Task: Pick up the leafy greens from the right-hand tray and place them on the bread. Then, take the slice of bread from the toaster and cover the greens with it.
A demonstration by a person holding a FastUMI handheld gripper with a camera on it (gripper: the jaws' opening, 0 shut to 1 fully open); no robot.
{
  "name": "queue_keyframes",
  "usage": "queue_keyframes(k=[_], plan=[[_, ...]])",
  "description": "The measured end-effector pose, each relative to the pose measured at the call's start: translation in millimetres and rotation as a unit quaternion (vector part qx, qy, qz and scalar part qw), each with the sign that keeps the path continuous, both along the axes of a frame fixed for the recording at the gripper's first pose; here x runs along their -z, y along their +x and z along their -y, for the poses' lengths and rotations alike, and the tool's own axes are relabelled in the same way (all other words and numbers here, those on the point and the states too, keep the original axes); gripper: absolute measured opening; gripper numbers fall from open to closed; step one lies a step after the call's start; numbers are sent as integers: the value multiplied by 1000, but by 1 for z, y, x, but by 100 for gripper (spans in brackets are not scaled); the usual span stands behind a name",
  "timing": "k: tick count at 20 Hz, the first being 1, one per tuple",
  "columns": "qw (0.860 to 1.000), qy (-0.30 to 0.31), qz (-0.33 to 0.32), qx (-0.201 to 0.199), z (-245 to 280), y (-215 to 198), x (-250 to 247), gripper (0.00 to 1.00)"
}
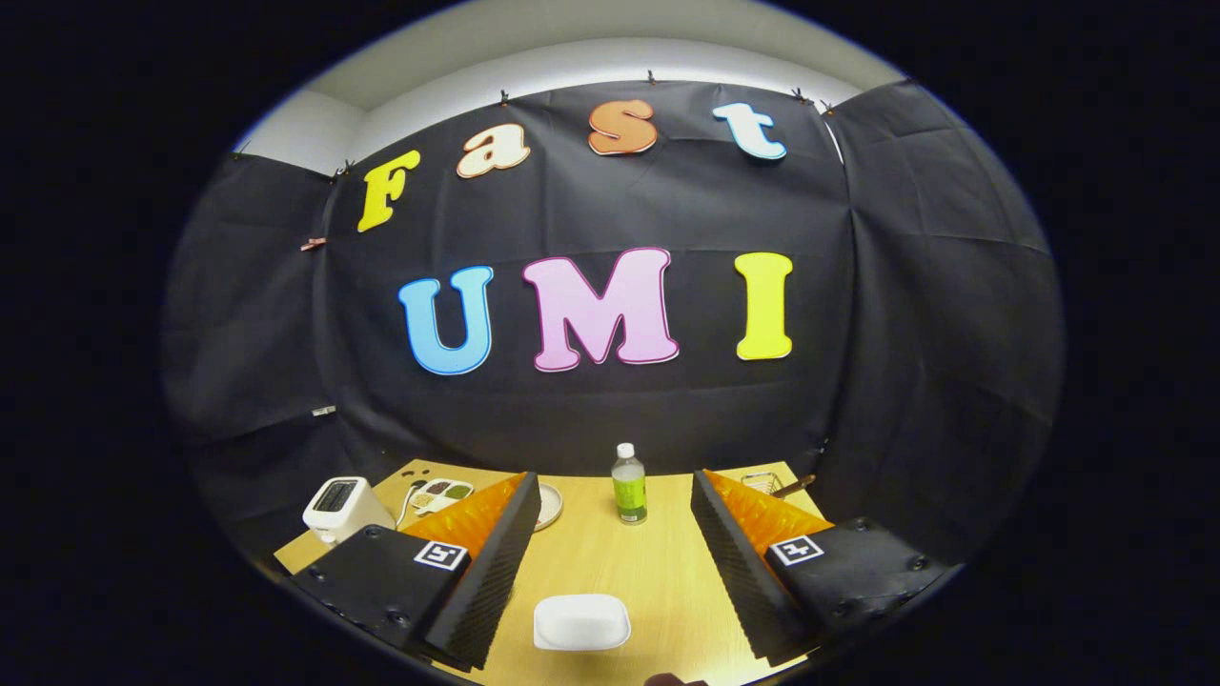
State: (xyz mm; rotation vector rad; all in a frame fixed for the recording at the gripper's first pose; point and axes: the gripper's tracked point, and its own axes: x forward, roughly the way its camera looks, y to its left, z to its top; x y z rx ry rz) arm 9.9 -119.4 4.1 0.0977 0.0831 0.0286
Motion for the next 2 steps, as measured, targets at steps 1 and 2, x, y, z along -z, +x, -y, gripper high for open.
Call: queue_keyframes(k=[1, 2], plan=[[1000, 0, -5, -7, -4, 2, 4, 99], [1000, 0, -12, -12, -8, 3, 9, 99]])
